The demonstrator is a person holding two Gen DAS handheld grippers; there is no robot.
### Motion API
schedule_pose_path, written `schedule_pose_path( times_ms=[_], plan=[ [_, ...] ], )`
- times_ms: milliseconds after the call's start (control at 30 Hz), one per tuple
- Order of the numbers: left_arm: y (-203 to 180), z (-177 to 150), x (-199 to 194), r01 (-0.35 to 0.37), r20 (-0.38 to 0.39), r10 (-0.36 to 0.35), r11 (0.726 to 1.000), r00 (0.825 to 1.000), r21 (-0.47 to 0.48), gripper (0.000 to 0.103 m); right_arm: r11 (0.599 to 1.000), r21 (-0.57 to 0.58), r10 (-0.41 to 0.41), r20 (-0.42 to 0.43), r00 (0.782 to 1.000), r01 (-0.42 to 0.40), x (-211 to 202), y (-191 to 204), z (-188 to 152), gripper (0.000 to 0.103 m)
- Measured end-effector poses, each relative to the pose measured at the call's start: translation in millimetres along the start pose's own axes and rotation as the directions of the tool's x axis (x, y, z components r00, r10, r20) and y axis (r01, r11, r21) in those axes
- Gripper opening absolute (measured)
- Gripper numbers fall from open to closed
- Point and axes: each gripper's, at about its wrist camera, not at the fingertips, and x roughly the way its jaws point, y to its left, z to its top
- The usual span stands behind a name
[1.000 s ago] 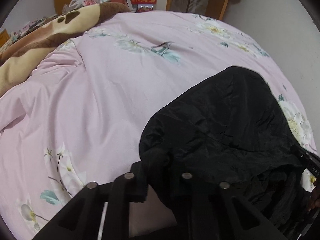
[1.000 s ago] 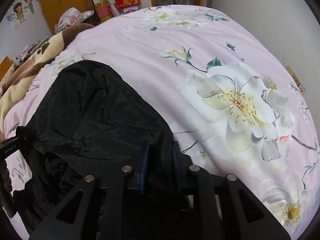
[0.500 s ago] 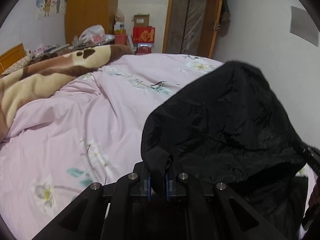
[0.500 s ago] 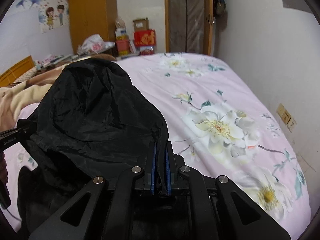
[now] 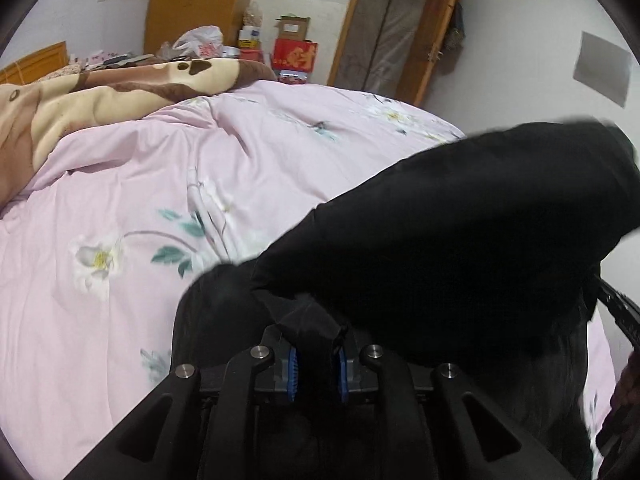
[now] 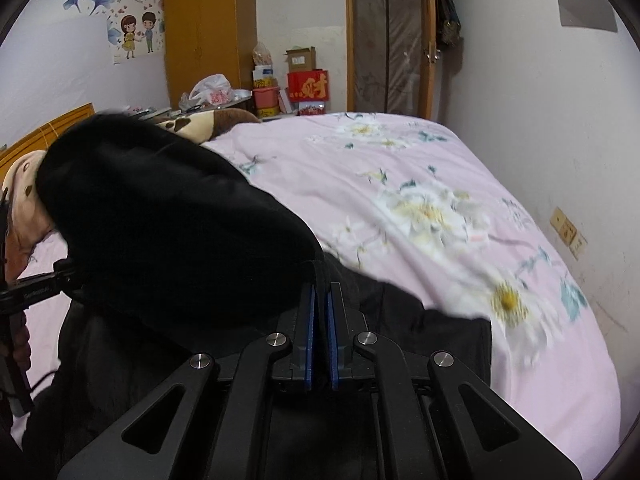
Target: Fold large clothes
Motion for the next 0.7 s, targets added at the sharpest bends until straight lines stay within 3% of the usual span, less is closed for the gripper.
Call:
schedule_pose_path(
  times_ms=[167,400,567,700],
  plan=[
    [14.9,-19.9,-12.1,0.022,-0.028,-0.025,0.996,0.999,-0.084,0.027,0.999,0.039,0.007,-0.01,1.0,-0.007,-15.1,-0.4,-16.1,0.005],
    [38.7,-33.4,-30.8,-0.029,-0.03,0.026,0.993,0.999,-0.115,0.027,0.992,0.124,-0.023,0.024,0.999,0.02,-40.9,-11.6,-41.7,0.0],
    [62.1,-43.4,-44.9,-0.036,-0.057,0.025,0.978,0.998,-0.207,0.027,0.983,0.184,0.002,-0.025,1.0,0.003,-44.4,-21.1,-61.2,0.0],
    [54.6,-32.4,-68.6,-0.048,0.004,0.05,0.987,0.999,-0.155,0.031,0.98,0.197,0.04,-0.024,0.999,-0.034,-49.7,-17.3,-52.5,0.0]
  ],
)
